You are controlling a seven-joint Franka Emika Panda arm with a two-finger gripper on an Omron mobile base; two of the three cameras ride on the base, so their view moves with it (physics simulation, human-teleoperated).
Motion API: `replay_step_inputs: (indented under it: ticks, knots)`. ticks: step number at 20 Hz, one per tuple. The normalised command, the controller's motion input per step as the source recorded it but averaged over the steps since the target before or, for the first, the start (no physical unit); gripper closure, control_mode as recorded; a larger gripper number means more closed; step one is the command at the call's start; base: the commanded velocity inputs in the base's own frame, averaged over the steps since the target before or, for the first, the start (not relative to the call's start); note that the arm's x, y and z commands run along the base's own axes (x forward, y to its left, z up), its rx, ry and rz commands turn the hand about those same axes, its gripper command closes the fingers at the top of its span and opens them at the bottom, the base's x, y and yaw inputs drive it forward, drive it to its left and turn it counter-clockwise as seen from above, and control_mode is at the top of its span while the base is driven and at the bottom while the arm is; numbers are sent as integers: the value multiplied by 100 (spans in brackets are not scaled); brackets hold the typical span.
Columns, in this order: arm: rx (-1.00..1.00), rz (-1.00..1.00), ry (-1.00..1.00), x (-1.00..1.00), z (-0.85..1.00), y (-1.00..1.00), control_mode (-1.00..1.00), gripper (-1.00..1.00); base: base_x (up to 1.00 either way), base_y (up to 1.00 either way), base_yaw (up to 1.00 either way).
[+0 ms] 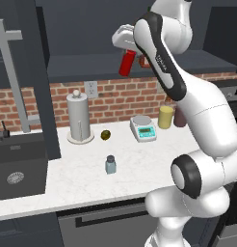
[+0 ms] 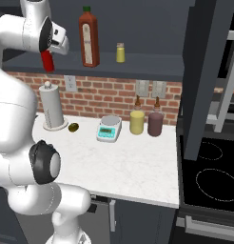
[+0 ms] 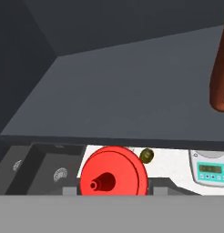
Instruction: Put the shaker and condiment bottle from the counter next to their counterparts in the cabinet.
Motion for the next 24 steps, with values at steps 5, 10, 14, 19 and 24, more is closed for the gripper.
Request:
replay_step_inputs:
  ticks: [5, 10, 14, 19, 24]
  knots:
    - [-1, 0, 0, 89, 19, 0, -100, 100, 0, 0, 0]
    - [0, 0, 0, 39, 4, 0, -100, 100, 0, 0, 0]
    - [-1, 0, 0, 0, 0, 1, -100, 100, 0, 0, 0]
    - [-9, 0, -1, 12, -9, -12, -100, 100, 0, 0, 0]
    - [-9, 0, -1, 14, -9, -7, -100, 100, 0, 0, 0]
